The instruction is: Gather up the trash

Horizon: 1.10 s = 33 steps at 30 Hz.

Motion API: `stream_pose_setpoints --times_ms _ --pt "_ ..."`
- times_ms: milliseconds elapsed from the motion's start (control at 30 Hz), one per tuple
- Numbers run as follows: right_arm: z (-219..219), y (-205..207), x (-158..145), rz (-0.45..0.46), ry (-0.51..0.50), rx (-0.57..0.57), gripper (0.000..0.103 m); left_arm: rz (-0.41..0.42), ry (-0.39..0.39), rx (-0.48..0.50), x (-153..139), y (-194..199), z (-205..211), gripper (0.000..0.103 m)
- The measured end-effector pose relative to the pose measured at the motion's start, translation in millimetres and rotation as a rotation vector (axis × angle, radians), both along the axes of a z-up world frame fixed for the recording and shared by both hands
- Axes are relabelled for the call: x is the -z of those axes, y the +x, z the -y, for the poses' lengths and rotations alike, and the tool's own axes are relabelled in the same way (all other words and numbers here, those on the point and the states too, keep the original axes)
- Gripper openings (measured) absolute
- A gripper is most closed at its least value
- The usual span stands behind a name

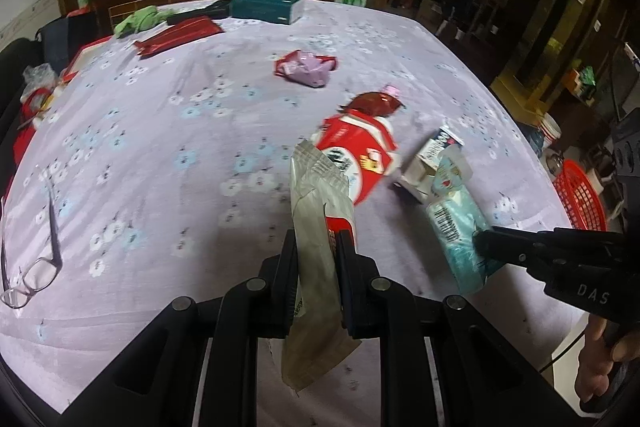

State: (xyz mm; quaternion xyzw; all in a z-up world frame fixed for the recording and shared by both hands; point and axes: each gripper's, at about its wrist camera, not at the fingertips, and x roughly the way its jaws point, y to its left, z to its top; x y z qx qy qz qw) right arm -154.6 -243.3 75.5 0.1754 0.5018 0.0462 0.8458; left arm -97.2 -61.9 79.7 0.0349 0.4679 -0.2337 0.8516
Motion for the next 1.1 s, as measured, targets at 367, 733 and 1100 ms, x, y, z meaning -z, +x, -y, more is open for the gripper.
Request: stream_pose_setpoints --times_ms 367,733,1100 --pt "38 -34 -10 0.02 -0.005 0.16 0.012 0.023 0.016 0.12 -8 -20 51 0.017" --pt "70 -62 -20 0.044 -0.012 0.253 0.012 0.048 0.014 0.22 -18 -31 96 0.017" --pt "92 -75 -26 0.047 -0.033 0.299 0.012 0.093 0.04 0.262 -22 -35 126 0.017"
